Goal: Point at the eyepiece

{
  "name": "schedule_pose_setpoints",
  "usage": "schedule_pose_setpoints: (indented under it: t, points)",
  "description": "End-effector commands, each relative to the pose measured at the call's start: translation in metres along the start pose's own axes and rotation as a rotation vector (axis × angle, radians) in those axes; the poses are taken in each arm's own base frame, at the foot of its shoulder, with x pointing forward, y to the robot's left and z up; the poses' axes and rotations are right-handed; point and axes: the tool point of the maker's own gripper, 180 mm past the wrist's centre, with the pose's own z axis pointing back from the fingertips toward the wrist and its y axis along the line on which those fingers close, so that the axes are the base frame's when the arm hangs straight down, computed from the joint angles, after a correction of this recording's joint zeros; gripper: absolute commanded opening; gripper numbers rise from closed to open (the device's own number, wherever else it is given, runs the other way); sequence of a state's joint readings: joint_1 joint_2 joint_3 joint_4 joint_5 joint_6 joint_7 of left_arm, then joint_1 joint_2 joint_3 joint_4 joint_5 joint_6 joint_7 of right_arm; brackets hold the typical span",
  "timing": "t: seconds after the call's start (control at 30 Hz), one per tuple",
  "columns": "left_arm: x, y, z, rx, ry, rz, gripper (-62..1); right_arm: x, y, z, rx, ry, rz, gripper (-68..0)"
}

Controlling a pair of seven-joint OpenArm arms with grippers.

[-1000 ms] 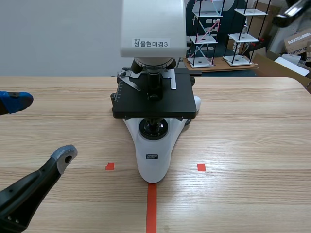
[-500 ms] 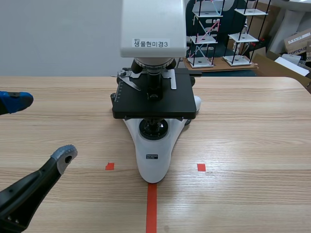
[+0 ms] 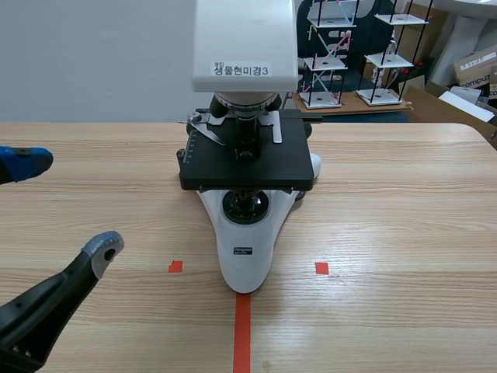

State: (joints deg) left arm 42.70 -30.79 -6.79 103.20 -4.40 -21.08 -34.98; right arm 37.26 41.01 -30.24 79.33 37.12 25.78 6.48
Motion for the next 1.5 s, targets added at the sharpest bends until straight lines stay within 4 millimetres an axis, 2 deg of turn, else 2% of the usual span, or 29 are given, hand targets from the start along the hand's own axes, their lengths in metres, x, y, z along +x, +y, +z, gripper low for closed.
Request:
schedule_pose_setpoints:
  t: [0.0,1.47]
  points:
    - [0.0075,0.0010,-0.0008,0.011,-0.030,0.002,-1.3,0.0200,-0.0038,-0.0041,-0.004,-0.059,0.009,-65.8]
    - [0.0074,0.0009,-0.0007,0.011,-0.030,0.002,-1.3,0.0193,-0.0019,-0.0084,-0.006,-0.068,-0.006,-65.8]
